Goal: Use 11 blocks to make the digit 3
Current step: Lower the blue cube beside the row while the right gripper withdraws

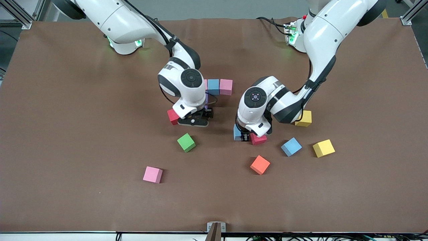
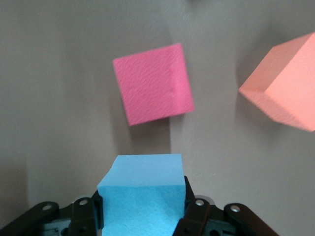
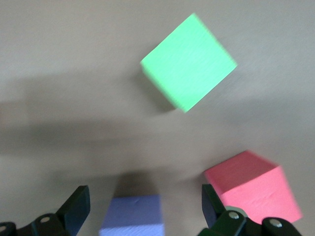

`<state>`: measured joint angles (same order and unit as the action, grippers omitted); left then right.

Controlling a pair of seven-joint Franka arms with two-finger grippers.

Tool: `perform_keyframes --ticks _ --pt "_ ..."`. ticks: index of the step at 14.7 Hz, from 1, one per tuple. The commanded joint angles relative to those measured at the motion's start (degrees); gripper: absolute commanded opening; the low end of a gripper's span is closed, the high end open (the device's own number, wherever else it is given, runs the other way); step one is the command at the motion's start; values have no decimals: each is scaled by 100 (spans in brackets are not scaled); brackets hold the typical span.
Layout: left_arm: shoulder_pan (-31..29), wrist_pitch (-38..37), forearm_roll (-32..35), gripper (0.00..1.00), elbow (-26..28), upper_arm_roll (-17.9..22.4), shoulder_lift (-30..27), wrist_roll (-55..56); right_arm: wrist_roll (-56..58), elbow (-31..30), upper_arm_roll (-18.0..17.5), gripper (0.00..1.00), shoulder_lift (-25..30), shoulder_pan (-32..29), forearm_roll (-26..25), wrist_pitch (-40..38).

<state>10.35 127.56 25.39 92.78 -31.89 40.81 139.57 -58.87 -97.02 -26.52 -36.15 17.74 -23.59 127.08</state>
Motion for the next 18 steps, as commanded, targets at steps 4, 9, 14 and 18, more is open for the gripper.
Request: perform_keyframes --ticks 4,9,14,18 --pt "528 331 45 34 -5 42 321 457 1734 201 -537 100 205 -1218 232 -971" --pt "1073 471 54 34 170 236 454 1019 2967 368 -1293 100 363 -2519 347 -1572" --pt "1399 507 54 34 276 245 454 1344 4443 360 -1261 100 967 -3058 538 -2020" --pt "1452 507 45 34 276 253 454 1537 5863 360 811 100 1706 -2075 1794 -2239"
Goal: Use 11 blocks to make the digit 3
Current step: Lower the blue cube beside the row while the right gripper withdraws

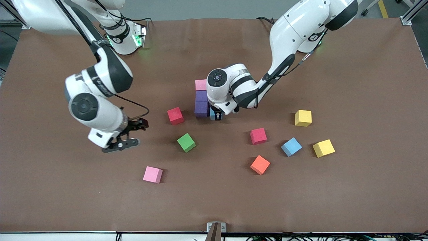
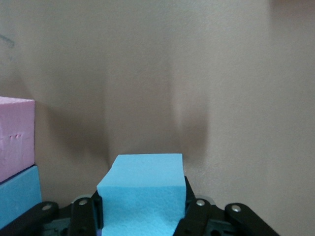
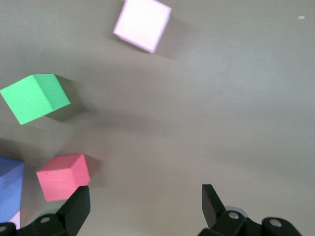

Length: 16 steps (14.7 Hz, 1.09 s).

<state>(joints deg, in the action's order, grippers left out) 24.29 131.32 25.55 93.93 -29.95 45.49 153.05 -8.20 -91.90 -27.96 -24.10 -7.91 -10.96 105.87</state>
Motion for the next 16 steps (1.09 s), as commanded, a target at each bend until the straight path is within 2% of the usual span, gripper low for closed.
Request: perform_keyframes --ticks 1,3,6,10,13,16 --pt "67 131 38 34 160 51 -14 251 1333 -135 1316 100 642 570 673 -250" --pt "111 131 21 34 125 60 -5 304 1812 -48 2054 100 914 825 753 -531" --pt "146 131 12 34 108 60 -5 322 1769 382 2496 100 1039 817 745 -997" --pt "243 131 21 35 99 95 22 313 1682 735 2752 100 1143 817 753 -1780" --pt "269 148 29 35 81 148 39 278 1154 744 2822 100 1320 800 753 -2079" --pt "261 183 161 38 81 156 39 260 1162 928 3129 100 1329 791 964 -2106"
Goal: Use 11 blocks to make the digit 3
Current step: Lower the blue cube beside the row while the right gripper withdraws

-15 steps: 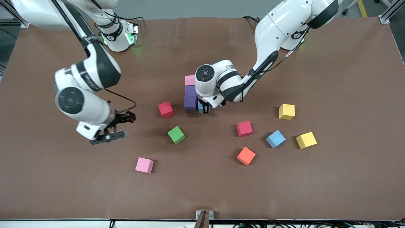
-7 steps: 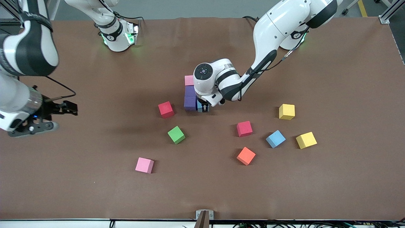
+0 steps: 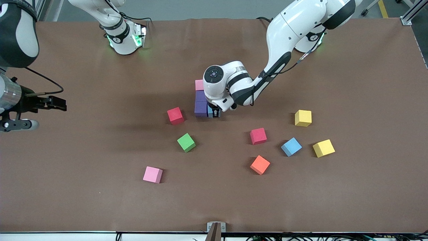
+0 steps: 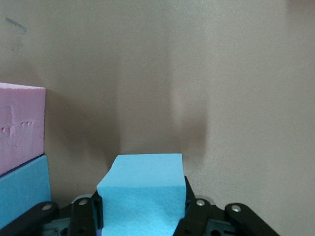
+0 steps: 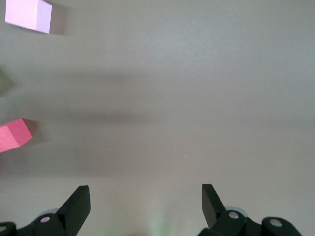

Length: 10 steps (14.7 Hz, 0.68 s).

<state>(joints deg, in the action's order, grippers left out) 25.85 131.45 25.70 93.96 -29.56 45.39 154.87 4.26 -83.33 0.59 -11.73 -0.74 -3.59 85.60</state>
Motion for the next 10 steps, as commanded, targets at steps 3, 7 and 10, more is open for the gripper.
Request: perform_keyframes --ticks 3,7,10 --pt "113 179 163 38 79 117 49 78 -39 106 380 100 100 4 201 -79" --pt "113 196 181 38 70 117 41 69 -100 431 345 100 92 39 122 -70" --pt "113 205 181 38 18 117 58 69 -109 572 362 100 92 13 166 -79"
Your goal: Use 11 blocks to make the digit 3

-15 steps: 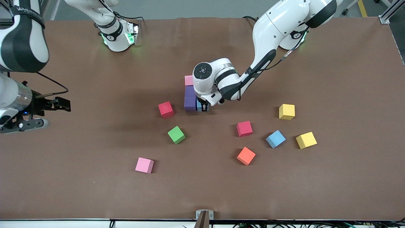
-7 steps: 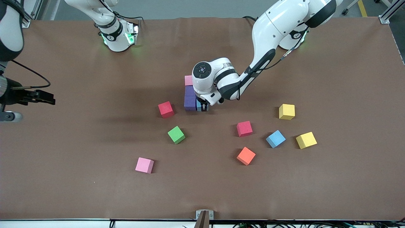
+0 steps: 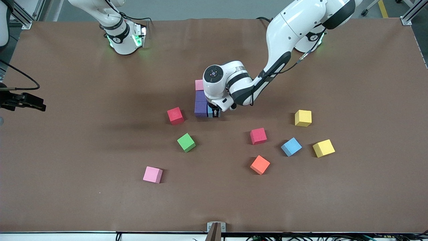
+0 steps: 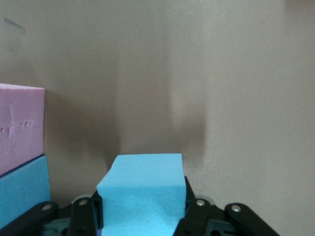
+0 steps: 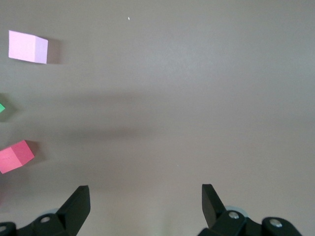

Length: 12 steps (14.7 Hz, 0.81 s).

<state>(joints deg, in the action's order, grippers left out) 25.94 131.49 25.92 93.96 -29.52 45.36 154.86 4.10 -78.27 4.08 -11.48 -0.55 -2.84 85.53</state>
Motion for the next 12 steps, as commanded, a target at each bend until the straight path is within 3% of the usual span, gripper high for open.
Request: perform_keyframes --ticks 1,12 --pt "104 202 159 38 17 114 60 71 -94 75 31 100 58 -24 117 -71" --pt "104 255 247 39 17 114 52 71 -50 75 -30 100 32 -41 161 -186"
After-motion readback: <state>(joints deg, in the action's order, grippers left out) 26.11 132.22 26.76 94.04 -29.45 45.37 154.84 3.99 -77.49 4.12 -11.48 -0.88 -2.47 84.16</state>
